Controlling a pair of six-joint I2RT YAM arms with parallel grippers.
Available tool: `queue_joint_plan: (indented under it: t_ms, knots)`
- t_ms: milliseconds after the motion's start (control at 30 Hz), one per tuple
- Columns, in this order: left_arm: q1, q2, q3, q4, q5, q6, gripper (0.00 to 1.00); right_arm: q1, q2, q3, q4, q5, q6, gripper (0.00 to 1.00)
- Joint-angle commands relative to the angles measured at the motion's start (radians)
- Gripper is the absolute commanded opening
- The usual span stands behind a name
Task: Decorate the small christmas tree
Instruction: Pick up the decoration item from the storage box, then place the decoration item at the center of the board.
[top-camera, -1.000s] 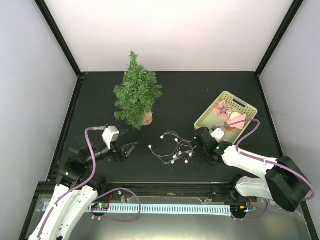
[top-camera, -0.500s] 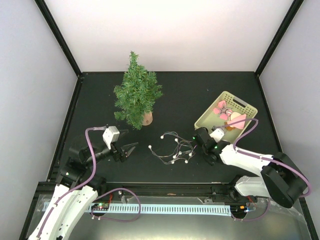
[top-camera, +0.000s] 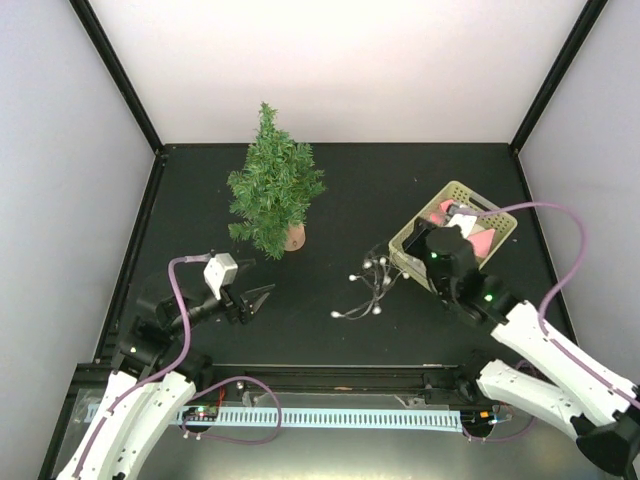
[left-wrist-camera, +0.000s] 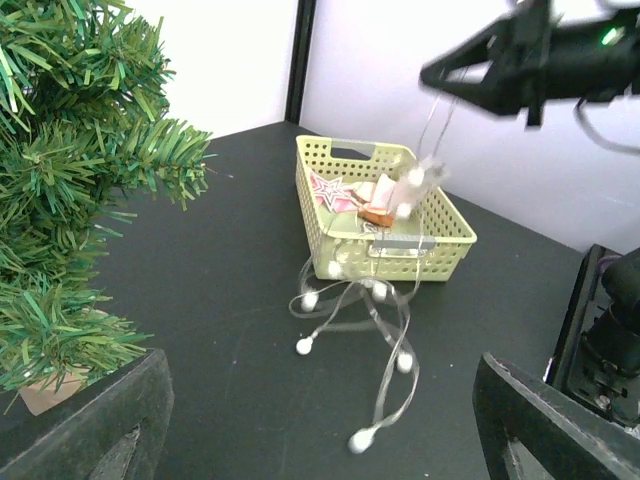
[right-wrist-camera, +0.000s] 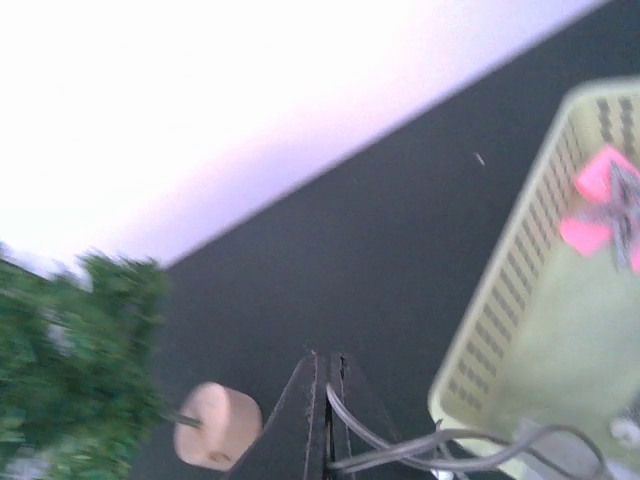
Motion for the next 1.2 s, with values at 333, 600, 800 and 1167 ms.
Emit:
queue_joint_plan:
  t_ms: [333,600,800,1167]
  knots:
    - [-0.007,0.105,0.155,-0.063,0.001,-0.017,0.80,0.003,-0.049,0.379,0.059,-0.340,-0.632,0.01]
    - [-0.007,0.147,0.206,0.013,0.095,-0.075,0.76,0.003,0.064,0.533,0.073,-0.733,-0.592,0.01]
    - [-0.008,0.199,0.235,0.059,0.153,-0.116,0.73,0.010,0.138,0.534,0.177,-0.941,-0.459,0.01]
    - [-0.010,0.189,0.163,0.052,0.133,-0.122,0.72,0.180,0.332,0.240,0.323,-0.951,-0.321,0.01]
